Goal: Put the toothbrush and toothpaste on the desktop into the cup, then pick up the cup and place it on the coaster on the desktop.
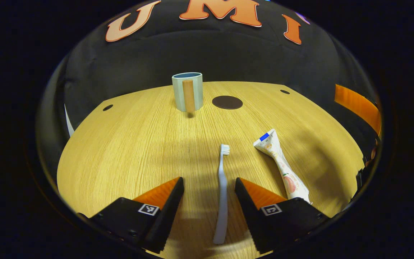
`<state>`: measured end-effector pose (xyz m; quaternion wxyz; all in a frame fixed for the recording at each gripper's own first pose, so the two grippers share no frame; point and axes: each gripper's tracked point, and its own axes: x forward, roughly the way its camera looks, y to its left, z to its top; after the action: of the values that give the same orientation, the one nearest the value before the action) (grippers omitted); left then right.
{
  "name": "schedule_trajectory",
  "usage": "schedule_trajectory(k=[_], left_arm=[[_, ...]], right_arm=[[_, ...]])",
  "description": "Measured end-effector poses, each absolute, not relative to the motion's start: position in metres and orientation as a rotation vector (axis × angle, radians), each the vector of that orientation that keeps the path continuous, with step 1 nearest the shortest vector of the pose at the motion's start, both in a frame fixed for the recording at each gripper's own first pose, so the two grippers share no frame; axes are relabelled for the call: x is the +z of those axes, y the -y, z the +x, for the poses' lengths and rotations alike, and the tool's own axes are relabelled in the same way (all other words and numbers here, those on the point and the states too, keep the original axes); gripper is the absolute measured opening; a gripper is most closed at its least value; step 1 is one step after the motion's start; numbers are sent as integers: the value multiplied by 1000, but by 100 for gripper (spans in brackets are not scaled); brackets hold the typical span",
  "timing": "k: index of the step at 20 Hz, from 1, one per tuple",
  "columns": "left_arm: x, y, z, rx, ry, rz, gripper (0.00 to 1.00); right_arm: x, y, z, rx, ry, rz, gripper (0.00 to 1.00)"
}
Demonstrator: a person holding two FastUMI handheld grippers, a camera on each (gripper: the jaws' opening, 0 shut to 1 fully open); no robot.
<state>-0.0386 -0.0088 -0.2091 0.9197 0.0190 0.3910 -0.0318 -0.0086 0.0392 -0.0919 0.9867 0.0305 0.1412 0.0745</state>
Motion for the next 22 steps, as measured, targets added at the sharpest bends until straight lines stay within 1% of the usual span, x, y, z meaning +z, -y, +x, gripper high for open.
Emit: schedule_trajectory(k=[2, 3, 6, 7, 8, 10, 11, 12, 14, 18, 22], left_arm=[[-213, 10, -33, -51, -803, 34, 75], [-212, 11, -34, -52, -806, 32, 73], [-211, 14, -34, -55, -810, 26, 30], [-212, 14, -33, -63, -809, 27, 22], [-212, 16, -33, -76, -806, 25, 11], [-214, 15, -30, -66, -787, 5, 8], [-208, 12, -32, -60, -779, -5, 0], [-213, 13, -31, -70, -780, -4, 4], [-212, 13, -30, -77, -769, -8, 5], [-205, 7, -26, -48, -717, -43, 4], [-176, -5, -12, -15, -590, -7, 5]], right_arm=[[-96, -44, -9, 159, -296, 60, 99], [-98, -46, -10, 164, -302, 58, 99], [-99, -45, -10, 158, -314, 55, 99], [-101, -45, -11, 156, -319, 58, 99], [-101, -47, -12, 161, -322, 60, 99], [-105, -50, -12, 168, -333, 49, 99], [-107, -49, -13, 167, -339, 40, 99], [-108, -50, -13, 170, -345, 32, 99], [-114, -54, -16, 182, -361, 28, 99], [-126, -64, -20, 211, -391, 27, 99], [-136, -77, -22, 244, -432, 16, 98]])
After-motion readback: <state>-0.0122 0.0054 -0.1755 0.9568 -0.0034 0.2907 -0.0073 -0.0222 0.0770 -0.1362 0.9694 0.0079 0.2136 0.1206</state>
